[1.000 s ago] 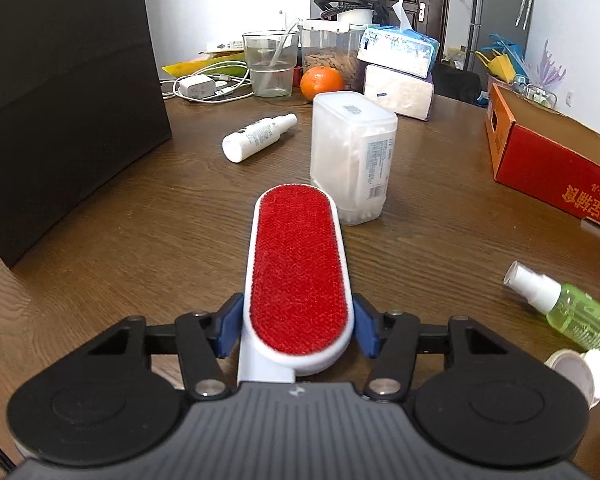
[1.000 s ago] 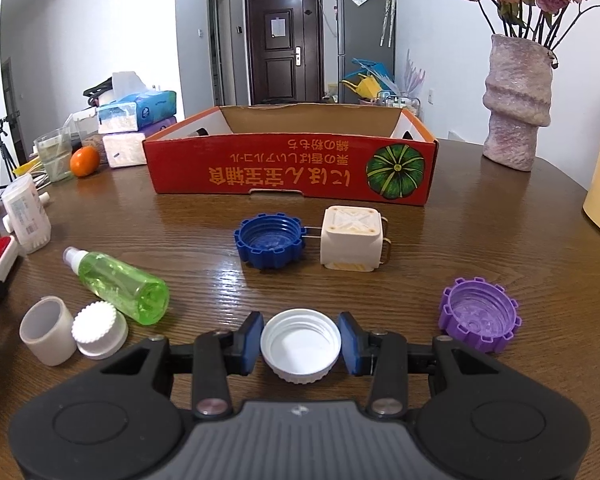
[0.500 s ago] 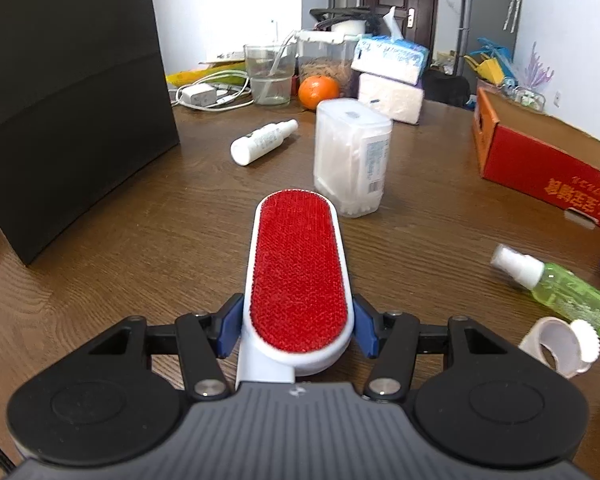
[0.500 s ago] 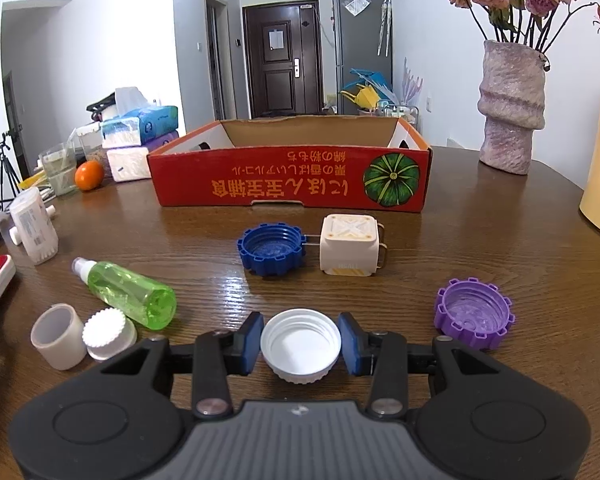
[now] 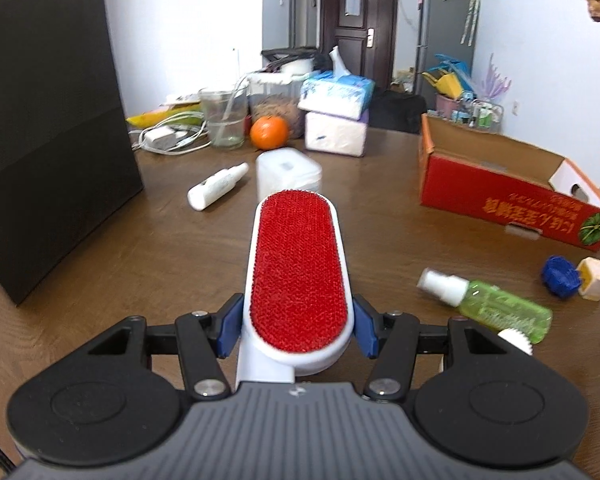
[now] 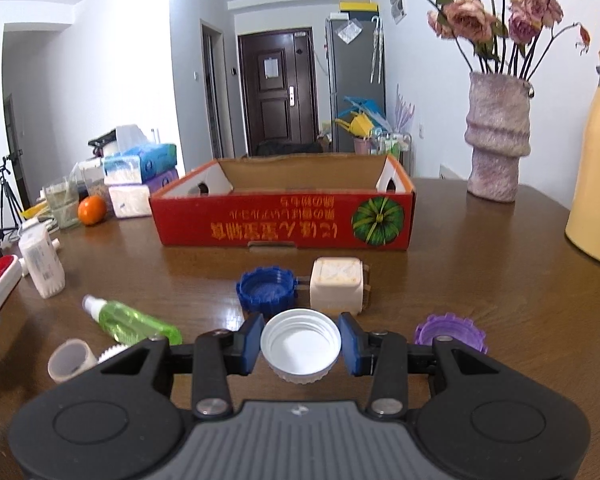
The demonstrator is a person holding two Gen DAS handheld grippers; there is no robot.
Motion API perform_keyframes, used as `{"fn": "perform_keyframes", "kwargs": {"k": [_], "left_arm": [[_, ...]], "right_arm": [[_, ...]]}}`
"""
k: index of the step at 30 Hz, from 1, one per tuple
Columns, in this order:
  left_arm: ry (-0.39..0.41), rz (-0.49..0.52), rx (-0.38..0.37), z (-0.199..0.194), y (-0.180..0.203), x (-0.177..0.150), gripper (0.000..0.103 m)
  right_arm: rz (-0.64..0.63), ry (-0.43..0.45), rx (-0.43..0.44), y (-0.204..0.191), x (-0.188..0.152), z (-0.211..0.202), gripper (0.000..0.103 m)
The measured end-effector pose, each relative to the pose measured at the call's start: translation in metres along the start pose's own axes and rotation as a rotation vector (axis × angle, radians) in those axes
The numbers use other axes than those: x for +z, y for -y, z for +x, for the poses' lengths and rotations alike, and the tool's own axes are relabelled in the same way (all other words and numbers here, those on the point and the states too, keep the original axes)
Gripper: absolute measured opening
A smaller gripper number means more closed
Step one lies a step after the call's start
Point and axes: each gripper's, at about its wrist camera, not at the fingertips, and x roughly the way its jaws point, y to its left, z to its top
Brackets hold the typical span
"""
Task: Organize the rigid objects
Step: 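Carry the lint brush and white cap into the red box with both tools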
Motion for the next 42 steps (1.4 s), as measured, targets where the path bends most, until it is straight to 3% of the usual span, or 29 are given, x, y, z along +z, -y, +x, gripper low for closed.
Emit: {"fn": "perform_keyframes", "kwargs": {"k": [23, 42], "left_arm": [[0.077, 0.05, -0.19, -0.005, 0.093, 0.059, 0.057], [0.072, 0.018, -0.245, 0.043, 0.139, 0.101, 0.057]], "right_arm": [[0.029, 0.128, -0.033, 0.012, 0.063, -0.002, 0.04], [0.019, 0.154, -0.035, 0.004, 0.112, 0.06, 0.04]]}}
